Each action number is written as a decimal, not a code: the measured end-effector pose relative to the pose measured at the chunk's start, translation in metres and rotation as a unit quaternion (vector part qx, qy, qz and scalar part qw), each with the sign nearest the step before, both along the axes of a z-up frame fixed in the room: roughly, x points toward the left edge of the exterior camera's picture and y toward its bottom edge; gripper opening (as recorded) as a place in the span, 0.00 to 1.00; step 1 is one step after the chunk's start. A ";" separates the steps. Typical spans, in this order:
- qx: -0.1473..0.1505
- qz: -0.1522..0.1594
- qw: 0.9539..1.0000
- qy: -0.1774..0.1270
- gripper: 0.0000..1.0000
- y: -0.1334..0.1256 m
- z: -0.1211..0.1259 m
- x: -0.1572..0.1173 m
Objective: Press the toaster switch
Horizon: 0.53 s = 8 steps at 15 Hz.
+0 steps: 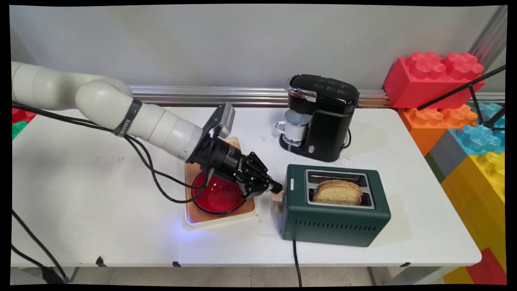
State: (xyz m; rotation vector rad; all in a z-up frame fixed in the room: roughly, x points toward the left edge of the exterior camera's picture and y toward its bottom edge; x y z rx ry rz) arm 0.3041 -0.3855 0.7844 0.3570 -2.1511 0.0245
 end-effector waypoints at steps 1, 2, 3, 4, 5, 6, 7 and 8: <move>0.000 0.000 1.000 -0.001 0.00 0.000 -0.002 -0.001; 0.001 0.000 1.000 -0.001 0.00 0.000 -0.003 -0.001; 0.001 0.001 1.000 -0.002 0.00 0.000 -0.005 -0.001; 0.001 0.002 1.000 -0.003 0.00 0.000 -0.007 -0.002; 0.001 0.003 1.000 -0.004 0.00 0.000 -0.009 -0.002; 0.002 0.004 1.000 -0.006 0.00 0.000 -0.011 -0.003; 0.002 0.005 1.000 -0.007 0.00 0.000 -0.012 -0.002; 0.003 0.006 1.000 -0.009 0.00 -0.001 -0.014 -0.002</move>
